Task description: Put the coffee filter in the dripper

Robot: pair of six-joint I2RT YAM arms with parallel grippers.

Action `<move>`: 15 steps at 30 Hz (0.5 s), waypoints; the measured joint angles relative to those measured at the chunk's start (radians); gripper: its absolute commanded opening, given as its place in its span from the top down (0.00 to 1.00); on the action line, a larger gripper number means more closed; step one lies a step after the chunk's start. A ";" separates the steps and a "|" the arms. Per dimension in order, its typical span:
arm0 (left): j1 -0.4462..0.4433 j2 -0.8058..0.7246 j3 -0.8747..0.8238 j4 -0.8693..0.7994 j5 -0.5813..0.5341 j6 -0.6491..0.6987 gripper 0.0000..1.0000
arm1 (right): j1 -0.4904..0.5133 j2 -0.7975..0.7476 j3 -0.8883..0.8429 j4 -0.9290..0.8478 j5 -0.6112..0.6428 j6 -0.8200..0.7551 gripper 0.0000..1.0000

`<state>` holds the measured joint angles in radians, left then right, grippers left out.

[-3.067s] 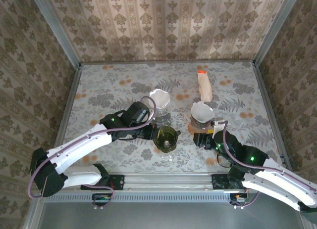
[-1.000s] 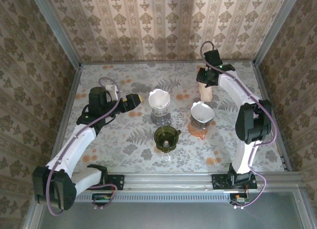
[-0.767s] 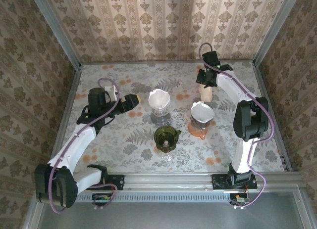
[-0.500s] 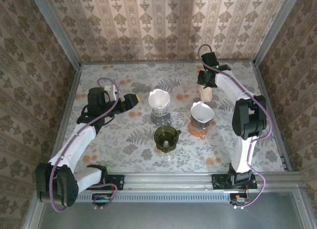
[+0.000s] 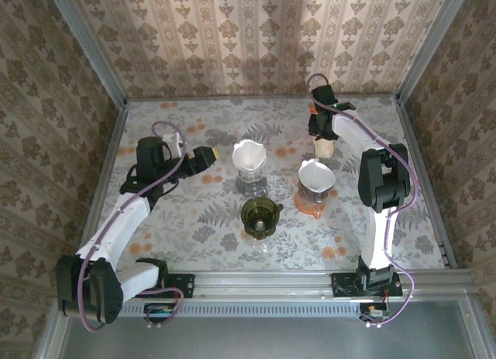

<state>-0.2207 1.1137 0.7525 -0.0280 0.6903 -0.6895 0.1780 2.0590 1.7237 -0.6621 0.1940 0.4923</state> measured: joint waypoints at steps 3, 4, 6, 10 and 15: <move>0.000 0.000 0.000 0.000 0.002 -0.006 0.16 | 0.000 0.005 0.011 0.000 0.002 0.002 0.84; 0.000 0.000 0.000 0.000 0.003 -0.007 0.16 | 0.000 0.005 0.013 0.000 0.003 0.003 0.89; 0.000 0.000 0.000 0.000 0.003 -0.011 0.16 | 0.000 0.005 0.014 0.002 0.006 0.000 0.98; 0.000 0.000 -0.002 0.011 0.004 -0.018 0.16 | 0.000 -0.006 0.013 0.006 0.013 -0.003 1.00; 0.000 0.000 -0.002 0.022 0.006 -0.026 0.17 | 0.001 -0.101 -0.025 0.011 0.023 -0.011 1.00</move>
<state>-0.2207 1.1137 0.7509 -0.0059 0.6968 -0.7151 0.1791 1.9583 1.6989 -0.6510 0.2165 0.4812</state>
